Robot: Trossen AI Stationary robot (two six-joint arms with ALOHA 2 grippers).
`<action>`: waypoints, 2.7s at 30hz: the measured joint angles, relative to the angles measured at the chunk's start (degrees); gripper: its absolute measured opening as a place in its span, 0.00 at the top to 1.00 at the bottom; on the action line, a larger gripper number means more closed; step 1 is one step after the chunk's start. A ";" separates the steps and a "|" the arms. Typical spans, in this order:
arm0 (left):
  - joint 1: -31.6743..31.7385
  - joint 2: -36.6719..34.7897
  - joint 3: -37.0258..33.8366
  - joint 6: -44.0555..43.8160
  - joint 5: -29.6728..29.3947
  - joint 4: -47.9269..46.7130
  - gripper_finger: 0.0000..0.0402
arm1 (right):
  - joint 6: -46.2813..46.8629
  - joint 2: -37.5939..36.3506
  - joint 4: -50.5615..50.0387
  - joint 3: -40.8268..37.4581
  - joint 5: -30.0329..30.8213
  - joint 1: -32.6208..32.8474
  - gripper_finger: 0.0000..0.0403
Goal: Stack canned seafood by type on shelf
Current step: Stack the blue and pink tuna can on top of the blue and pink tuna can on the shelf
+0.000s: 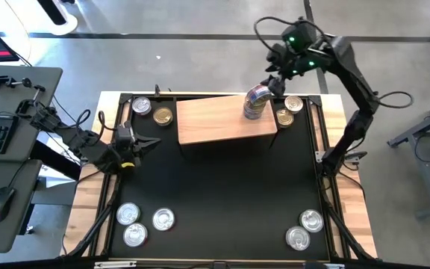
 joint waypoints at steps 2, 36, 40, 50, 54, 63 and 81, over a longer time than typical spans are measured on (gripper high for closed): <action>0.00 0.27 0.00 -0.18 -0.02 0.00 1.00 | -2.97 1.64 -1.86 0.00 -3.57 -0.64 0.36; -0.02 6.84 0.02 -2.09 1.64 -3.30 1.00 | -24.28 4.25 -5.57 -4.66 2.95 -0.69 0.36; -0.02 6.81 0.02 -2.13 3.59 -4.18 1.00 | -23.83 4.25 -5.55 -4.66 3.00 -0.10 0.36; 1.64 6.88 0.02 -1.52 3.99 -1.38 1.00 | -23.77 4.25 -5.46 -4.66 11.52 4.03 0.36; 3.60 6.97 0.02 -0.37 6.44 -0.38 1.00 | -23.76 4.25 -5.44 -4.66 13.26 5.35 0.36; 5.99 8.14 0.02 -0.22 9.10 0.64 1.00 | -12.85 3.20 -5.21 -1.50 23.31 11.36 0.36; 7.82 9.57 0.02 0.90 15.54 0.66 1.00 | -4.06 5.36 -0.98 3.41 23.86 10.76 0.25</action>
